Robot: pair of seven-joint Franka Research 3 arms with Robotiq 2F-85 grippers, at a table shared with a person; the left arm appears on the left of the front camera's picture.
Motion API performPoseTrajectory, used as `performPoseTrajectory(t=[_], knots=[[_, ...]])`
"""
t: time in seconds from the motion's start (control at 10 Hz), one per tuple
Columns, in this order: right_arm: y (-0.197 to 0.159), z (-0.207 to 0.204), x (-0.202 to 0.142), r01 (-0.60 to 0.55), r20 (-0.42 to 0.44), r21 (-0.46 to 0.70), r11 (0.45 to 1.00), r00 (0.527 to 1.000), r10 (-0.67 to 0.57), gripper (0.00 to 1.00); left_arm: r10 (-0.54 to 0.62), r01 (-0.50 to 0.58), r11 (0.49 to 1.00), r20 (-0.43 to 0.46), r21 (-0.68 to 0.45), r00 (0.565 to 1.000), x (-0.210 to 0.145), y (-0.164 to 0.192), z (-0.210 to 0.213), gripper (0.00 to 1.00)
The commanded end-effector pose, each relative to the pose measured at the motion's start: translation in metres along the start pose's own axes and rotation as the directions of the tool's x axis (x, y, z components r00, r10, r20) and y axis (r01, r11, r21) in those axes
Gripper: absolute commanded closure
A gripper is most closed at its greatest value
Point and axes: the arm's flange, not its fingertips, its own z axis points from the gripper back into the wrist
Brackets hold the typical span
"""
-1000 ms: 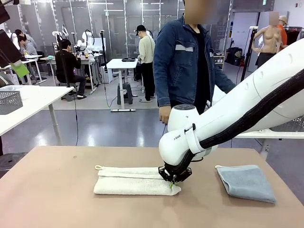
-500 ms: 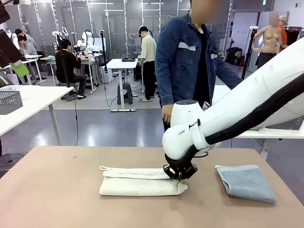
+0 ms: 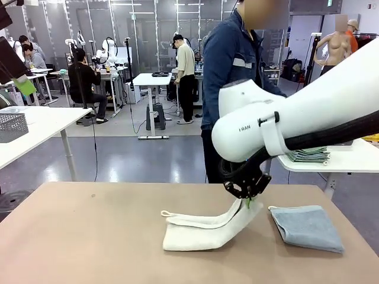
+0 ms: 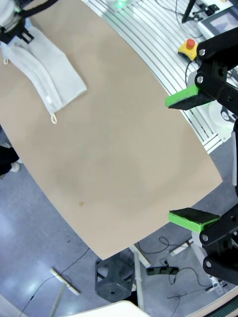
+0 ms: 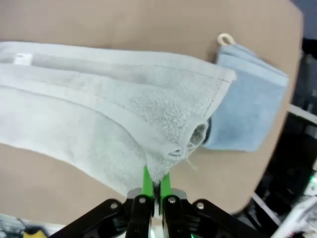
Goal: Fold the towels and place them in the basket.
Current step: When a person lays out a Towel with hook on the table, fold it in half twice.
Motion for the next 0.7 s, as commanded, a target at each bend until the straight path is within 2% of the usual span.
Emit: performPoseTrajectory(t=[0.0,0.3,0.6], knots=[[0.017,0.028,0.011,-0.029,-0.003,-0.088,0.996,1.000,0.029,1.00,0.010,-0.010,1.000,-0.012,-0.005,1.000,-0.001,-0.001,0.003,0.00],[0.050,0.046,0.010,-0.117,0.006,-0.138,0.983,0.993,0.119,1.00,0.010,-0.010,1.000,-0.012,-0.005,1.000,-0.001,-0.001,0.003,0.00],[0.113,0.041,0.011,-0.236,0.027,-0.155,0.959,0.970,0.243,1.00,0.010,-0.010,1.000,-0.012,-0.005,1.000,-0.001,-0.001,0.003,0.00]])
